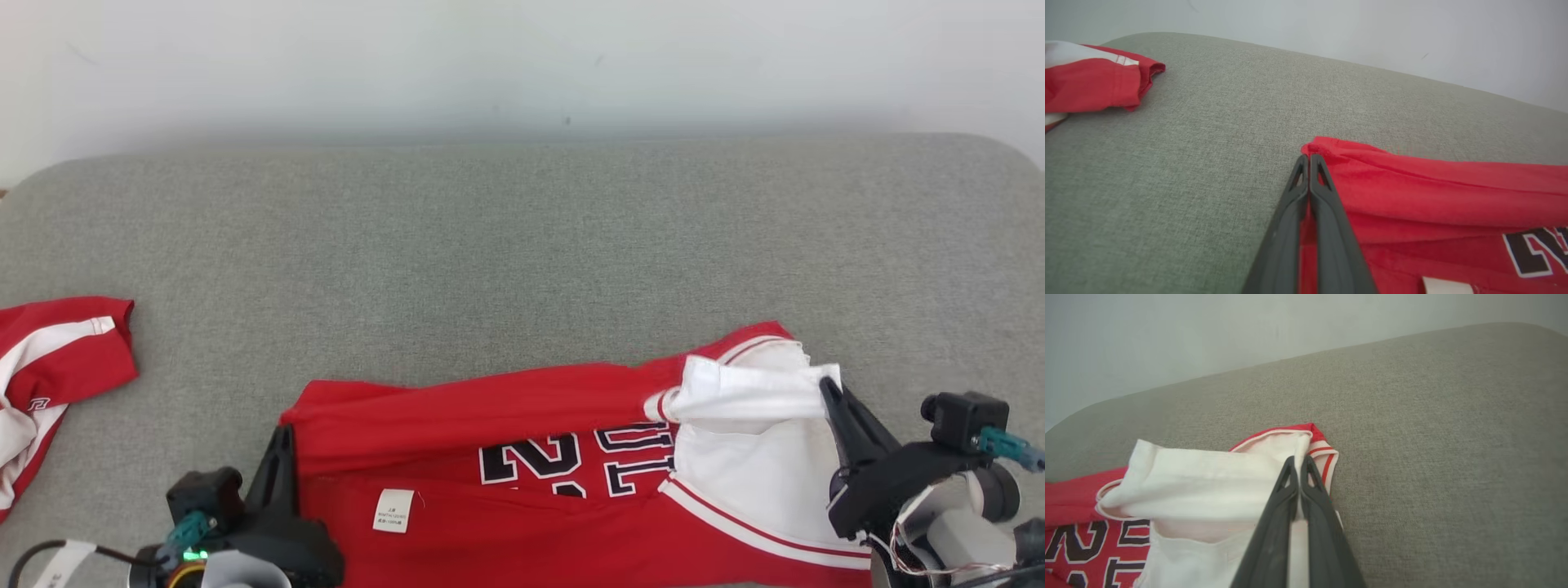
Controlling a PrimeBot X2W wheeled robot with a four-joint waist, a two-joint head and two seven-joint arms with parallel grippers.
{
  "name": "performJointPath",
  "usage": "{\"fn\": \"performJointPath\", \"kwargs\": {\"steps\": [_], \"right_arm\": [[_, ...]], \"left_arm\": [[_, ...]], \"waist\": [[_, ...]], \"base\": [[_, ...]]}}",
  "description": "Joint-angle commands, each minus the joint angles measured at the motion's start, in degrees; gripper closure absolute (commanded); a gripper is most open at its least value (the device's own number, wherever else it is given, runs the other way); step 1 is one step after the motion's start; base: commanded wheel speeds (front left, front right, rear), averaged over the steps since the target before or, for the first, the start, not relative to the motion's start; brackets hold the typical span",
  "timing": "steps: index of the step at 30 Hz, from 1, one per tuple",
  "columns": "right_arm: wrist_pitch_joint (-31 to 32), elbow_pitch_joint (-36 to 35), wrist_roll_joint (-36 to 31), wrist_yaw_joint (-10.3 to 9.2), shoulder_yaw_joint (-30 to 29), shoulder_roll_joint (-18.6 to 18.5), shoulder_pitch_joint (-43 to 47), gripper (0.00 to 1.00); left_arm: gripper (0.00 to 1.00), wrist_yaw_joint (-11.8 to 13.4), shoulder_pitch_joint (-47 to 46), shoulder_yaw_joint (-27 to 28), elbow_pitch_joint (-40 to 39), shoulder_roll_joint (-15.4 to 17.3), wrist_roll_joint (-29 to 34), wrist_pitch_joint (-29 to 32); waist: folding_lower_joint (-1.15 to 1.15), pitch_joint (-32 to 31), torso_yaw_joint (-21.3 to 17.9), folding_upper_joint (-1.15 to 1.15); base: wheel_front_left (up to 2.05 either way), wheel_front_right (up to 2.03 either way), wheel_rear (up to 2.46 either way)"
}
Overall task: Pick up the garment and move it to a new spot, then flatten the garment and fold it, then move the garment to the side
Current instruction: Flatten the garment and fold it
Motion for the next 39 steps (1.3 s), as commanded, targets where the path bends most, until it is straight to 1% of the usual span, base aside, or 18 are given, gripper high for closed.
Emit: {"fn": "performJointPath", "kwargs": {"steps": [1, 13, 26, 27, 28, 29, 33, 36, 39], "right_arm": [[-0.1, 0.1, -0.5, -0.09, -0.4, 0.3, 0.6, 1.00], [0.0, -0.5, -1.8, -0.08, -4.0, 2.8, 5.8, 1.00], [0.0, 0.4, -2.8, -0.09, -4.5, 4.1, 8.1, 1.00], [0.0, 0.8, -2.6, -0.09, -4.6, 4.2, 8.2, 0.87], [0.0, 1.2, -2.4, -0.09, -4.8, 4.3, 8.3, 0.60], [0.0, 1.4, -2.4, -0.09, -4.9, 4.4, 8.2, 0.00], [0.0, 0.5, -4.5, -0.08, -8.2, 4.5, 8.4, 0.00], [0.0, -1.7, -6.8, -0.08, -11.4, 5.4, 9.3, 0.00], [0.0, -4.0, -9.3, -0.08, -12.3, 6.4, 10.7, 0.00]], "left_arm": [[1.00, 0.4, 1.3, -0.1, 0.2, 0.1, -0.6, -0.1], [1.00, 1.7, 4.8, -1.6, 0.9, 0.1, -2.8, -0.1], [1.00, 1.8, 7.2, -1.5, 2.2, 0.1, -3.2, -0.1], [0.76, 1.9, 7.3, -1.5, 2.2, 0.1, -3.2, -0.1], [0.55, 1.9, 7.6, -1.5, 2.3, 0.1, -3.3, -0.1], [0.00, 2.0, 7.8, -1.5, 2.2, 0.1, -3.4, -0.1], [0.00, 2.9, 9.2, -0.8, 0.4, 0.1, -2.6, -0.1], [0.00, 3.6, 10.8, -0.3, -1.5, 0.1, -1.9, -0.1], [0.00, 3.8, 12.2, -0.3, -2.7, 0.1, -1.4, -0.1]], "waist": [[0.01, -0.4, -0.4, 0.01], [0.01, -1.4, -1.5, 0.01], [0.01, -3.0, -2.2, 0.01], [0.01, -3.1, -2.2, 0.01], [0.01, -3.2, -2.2, 0.01], [0.01, -3.2, -2.2, 0.01], [0.01, -3.7, -2.3, 0.01], [0.01, -4.0, -2.3, 0.01], [0.01, -4.3, -2.0, 0.01]], "base": [[0.00, 0.00, 0.00], [0.00, 0.00, 0.00], [0.00, 0.00, 0.00], [0.00, 0.00, 0.00], [0.00, 0.00, 0.00], [0.00, 0.00, 0.00], [0.00, 0.00, 0.00], [0.00, 0.00, 0.00], [0.00, 0.00, 0.00]]}}
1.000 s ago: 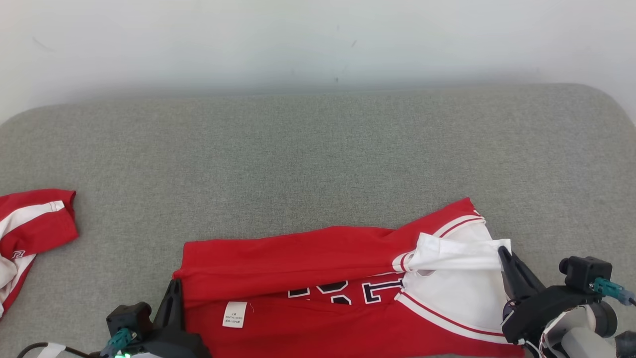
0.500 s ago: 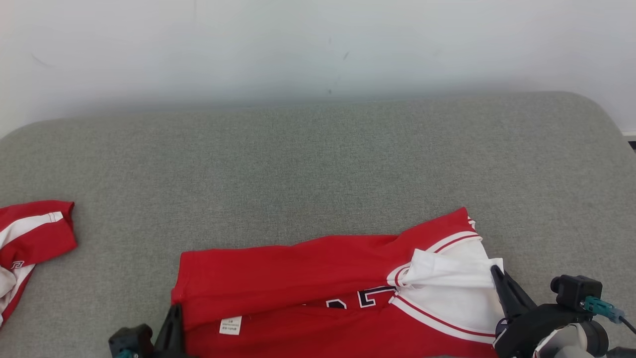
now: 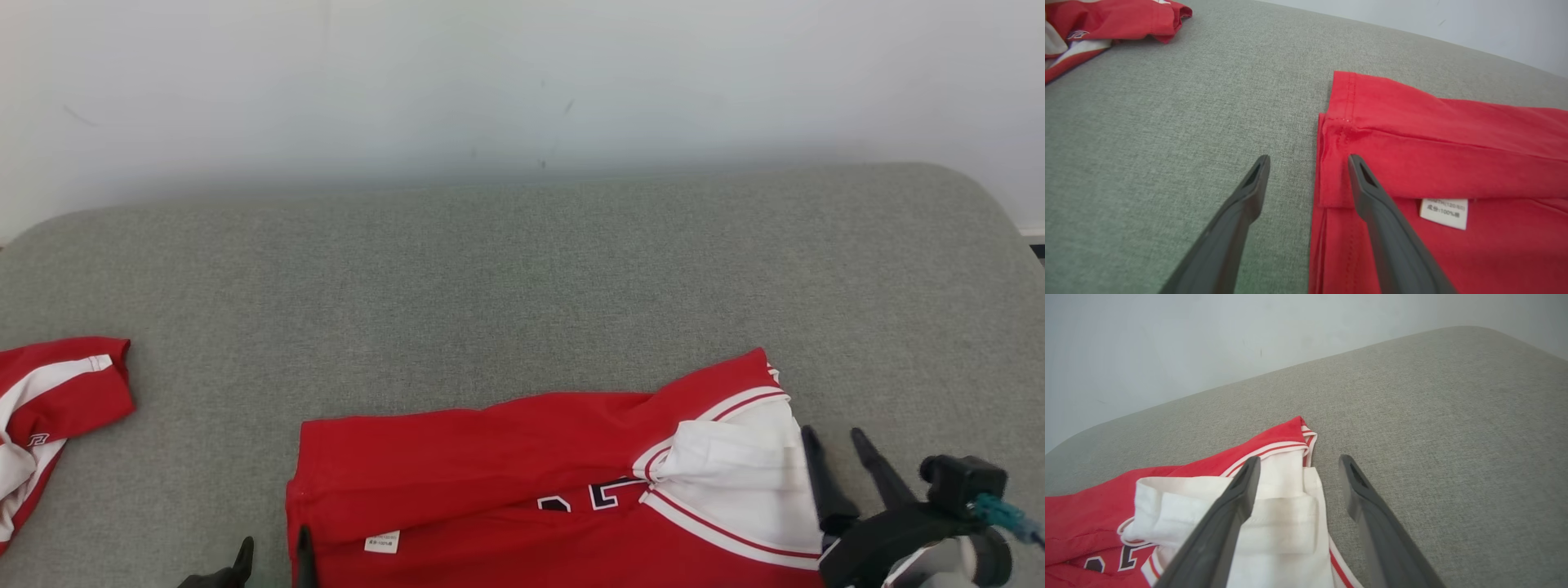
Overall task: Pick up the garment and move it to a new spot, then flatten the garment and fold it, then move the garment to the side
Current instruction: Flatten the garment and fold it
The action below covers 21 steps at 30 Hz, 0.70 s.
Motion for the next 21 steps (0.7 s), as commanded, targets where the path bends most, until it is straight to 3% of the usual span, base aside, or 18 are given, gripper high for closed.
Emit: {"fn": "performJointPath", "kwargs": {"steps": [1, 4, 12, 21], "right_arm": [[0.0, -1.6, -1.6, -0.07, 0.3, 1.1, 1.4, 0.00], [0.0, -3.4, -2.4, -0.07, 1.0, 1.6, 1.8, 0.00], [0.0, -8.1, -3.3, -0.07, 9.4, 1.0, 1.4, 0.00], [0.0, -5.7, -3.7, -0.07, 15.1, 0.7, -2.4, 0.00]], "left_arm": [[0.00, 0.4, 1.7, 0.1, -0.7, 0.1, 0.4, -0.1], [0.00, 0.4, 2.1, -0.2, -1.0, 0.1, 0.5, -0.1], [0.00, 0.7, 2.8, -0.7, -1.9, 0.1, -0.1, -0.1], [0.00, 1.1, 2.6, -1.4, -2.0, 0.1, -1.2, -0.1]], "waist": [[0.00, -0.2, 0.3, 0.00], [0.00, -0.3, 0.6, 0.00], [0.00, -0.3, 1.5, 0.00], [0.00, 0.1, 2.1, 0.00]], "base": [[0.00, 0.00, 0.00], [0.00, 0.00, 0.00], [0.00, 0.00, 0.00], [0.00, 0.00, 0.00]]}}
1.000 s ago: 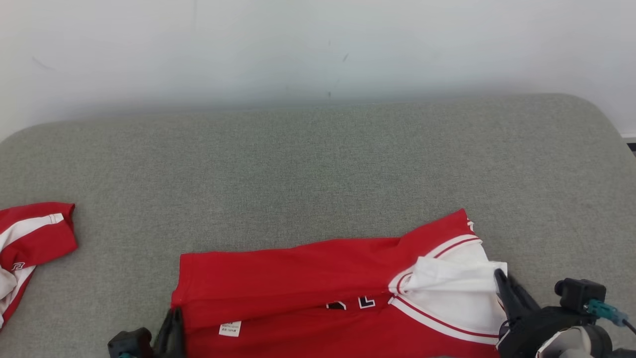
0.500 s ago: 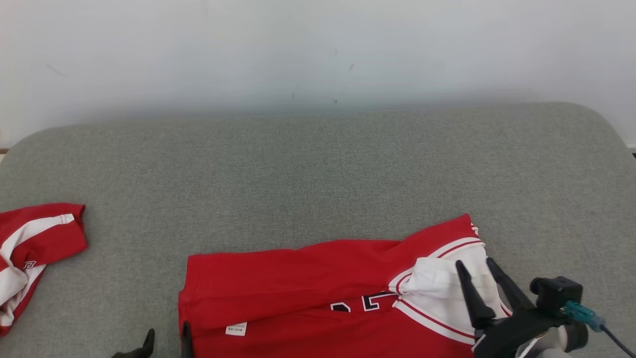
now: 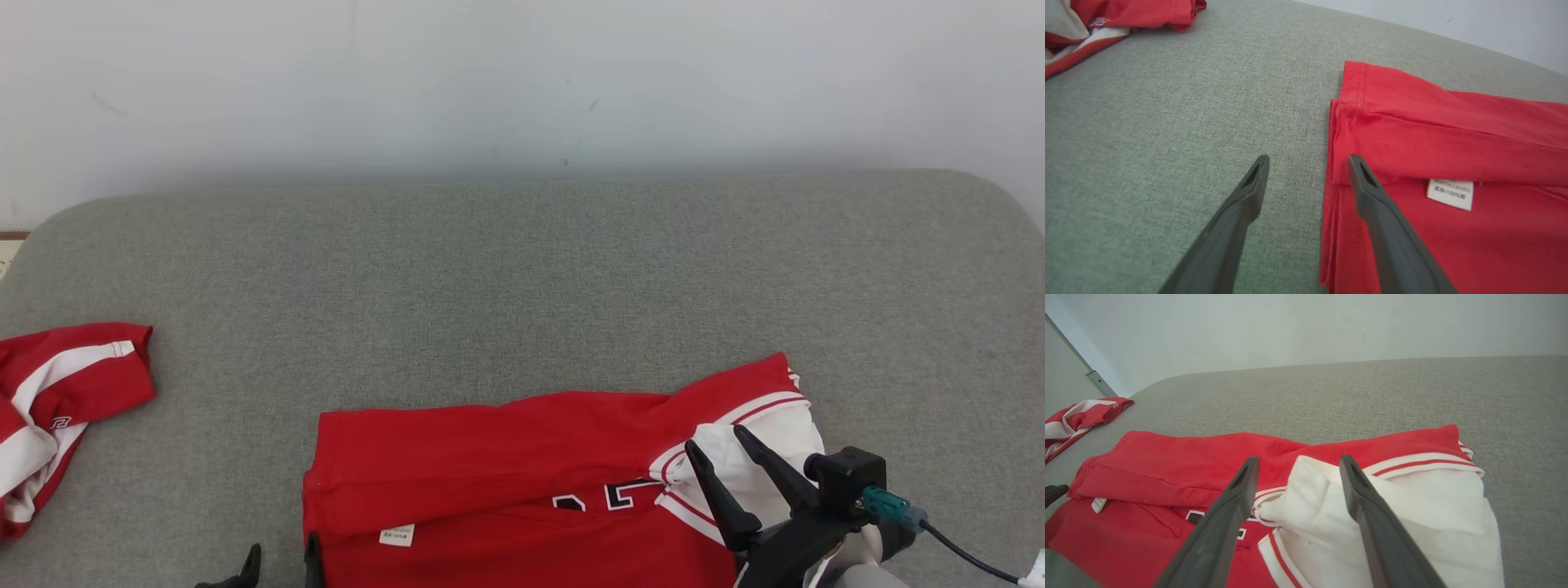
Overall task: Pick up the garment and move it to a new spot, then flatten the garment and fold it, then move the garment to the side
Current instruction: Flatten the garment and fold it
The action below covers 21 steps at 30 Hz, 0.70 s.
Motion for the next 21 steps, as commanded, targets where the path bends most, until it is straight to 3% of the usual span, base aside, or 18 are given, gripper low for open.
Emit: {"fn": "performJointPath", "kwargs": {"steps": [1, 7, 10, 11, 13, 14, 16, 17, 21], "right_arm": [[0.0, 0.7, 0.1, -0.07, 0.4, -0.1, -0.8, 0.00], [0.0, 4.2, 1.1, -0.07, 3.1, -0.8, -3.6, 0.00], [0.0, 5.5, 1.8, -0.07, 4.1, -0.9, -4.3, 0.09], [0.0, 6.0, 2.1, -0.07, 4.6, -0.9, -4.5, 0.17], [0.0, 6.7, 2.8, -0.07, 5.5, -1.0, -5.0, 0.44], [0.0, 6.7, 2.8, -0.07, 5.5, -1.0, -5.0, 0.44], [0.0, 7.4, 3.8, -0.07, 6.8, -1.0, -5.1, 0.78], [0.0, 7.4, 4.0, -0.07, 7.1, -1.0, -5.2, 1.00], [0.0, 5.3, 3.9, -0.07, 6.8, -1.4, -3.6, 1.00]], "left_arm": [[0.00, 0.1, 0.3, -0.1, 0.1, 0.1, -0.7, -0.1], [0.00, 0.2, 0.6, -0.5, 0.4, 0.1, -1.1, -0.1], [0.00, 0.4, 0.7, -0.8, 0.4, 0.1, -1.2, -0.1], [0.00, 0.5, 0.7, -0.9, 0.4, 0.1, -1.3, -0.1], [0.00, 0.5, 0.6, -1.0, 0.4, 0.1, -1.3, -0.1], [0.00, 0.5, 0.6, -1.0, 0.4, 0.1, -1.3, -0.1], [0.00, 0.5, 0.5, -1.0, 0.1, 0.1, -1.3, -0.1], [0.00, 0.5, 0.4, -0.9, 0.0, 0.1, -1.3, -0.1], [0.00, 0.4, -0.2, -0.9, -0.5, 0.1, -1.2, -0.1]], "waist": [[0.00, 0.1, 0.1, 0.00], [0.00, 0.2, 0.6, 0.00], [0.00, 0.2, 0.7, 0.00], [0.00, 0.2, 0.7, 0.00], [0.00, 0.3, 0.7, 0.00], [0.00, 0.3, 0.7, 0.00], [0.00, 0.5, 0.6, 0.00], [0.00, 0.6, 0.5, 0.00], [0.00, 1.0, 0.1, 0.00]], "base": [[0.00, 0.00, 0.00], [0.00, 0.00, 0.00], [0.00, 0.00, 0.00], [0.00, 0.00, 0.00], [0.00, 0.00, 0.00], [0.00, 0.00, 0.00], [0.00, 0.00, 0.00], [0.00, 0.00, 0.00], [0.00, 0.00, 0.00]]}}
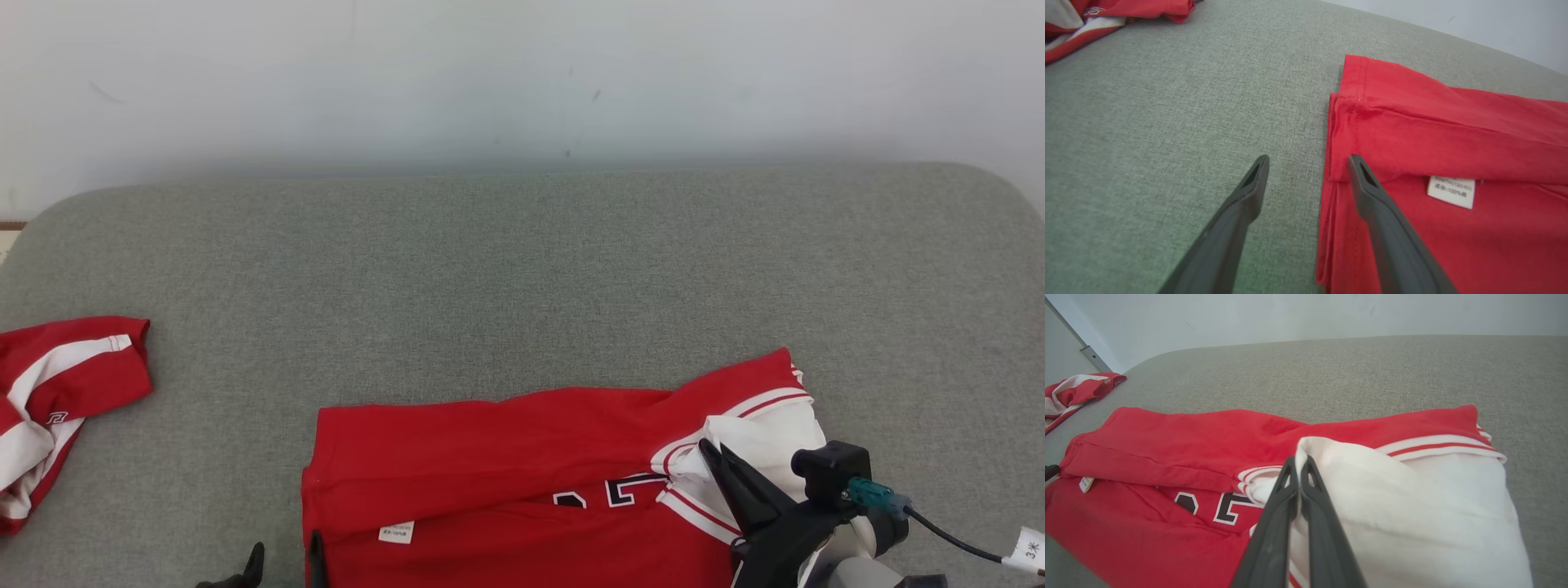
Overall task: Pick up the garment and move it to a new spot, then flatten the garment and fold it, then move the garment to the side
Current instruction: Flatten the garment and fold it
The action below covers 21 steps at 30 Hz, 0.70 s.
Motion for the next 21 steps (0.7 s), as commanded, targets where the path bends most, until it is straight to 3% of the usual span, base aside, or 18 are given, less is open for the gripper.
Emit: {"fn": "performJointPath", "kwargs": {"steps": [1, 10, 11, 12, 13, 14, 15, 21], "right_arm": [[0.0, -1.2, -0.4, -0.07, -0.4, -0.4, 1.9, 1.00], [0.0, -7.4, -3.8, -0.07, -5.1, 0.4, 9.9, 1.00], [0.0, -8.0, -4.1, -0.07, -5.6, 0.5, 10.8, 0.95], [0.0, -8.5, -4.4, -0.07, -6.0, 0.7, 11.8, 0.60], [0.0, -8.9, -5.0, -0.07, -6.2, 0.8, 12.6, 0.40], [0.0, -9.1, -5.3, -0.07, -6.6, 0.7, 13.5, 0.11], [0.0, -9.3, -5.6, -0.07, -7.0, 0.6, 14.3, 0.00], [0.0, -10.8, -7.9, -0.07, -11.3, 0.5, 18.5, 0.00]], "left_arm": [[0.00, 0.0, -0.3, -0.1, -0.1, 0.1, 0.0, -0.1], [0.00, -0.4, 0.2, 0.5, -0.7, 0.1, 0.4, -0.1], [0.00, -0.5, 0.3, 0.7, -0.7, 0.1, 0.5, -0.1], [0.00, -0.3, 0.3, 0.7, -0.7, 0.1, 0.5, -0.1], [0.00, -0.4, 0.4, 0.9, -0.7, 0.1, 0.6, -0.1], [0.00, -0.5, 0.4, 0.9, -0.6, 0.1, 0.6, -0.1], [0.00, -0.6, 0.4, 1.0, -0.6, 0.1, 0.7, -0.1], [0.00, -0.8, 0.2, 1.2, -0.5, 0.1, 1.1, -0.1]], "waist": [[0.00, 0.2, -0.3, 0.00], [0.00, -0.1, -1.9, 0.00], [0.00, -0.2, -2.2, 0.00], [0.00, -0.3, -2.4, 0.00], [0.00, -0.4, -2.7, 0.00], [0.00, -0.5, -2.9, 0.00], [0.00, -0.6, -3.2, 0.00], [0.00, -0.8, -4.0, 0.00]], "base": [[0.00, 0.00, 0.00], [0.00, 0.00, 0.00], [0.00, 0.00, 0.00], [0.00, 0.00, 0.00], [0.00, 0.00, 0.00], [0.00, 0.00, 0.00], [0.00, 0.00, 0.00], [0.00, 0.00, 0.00]]}}
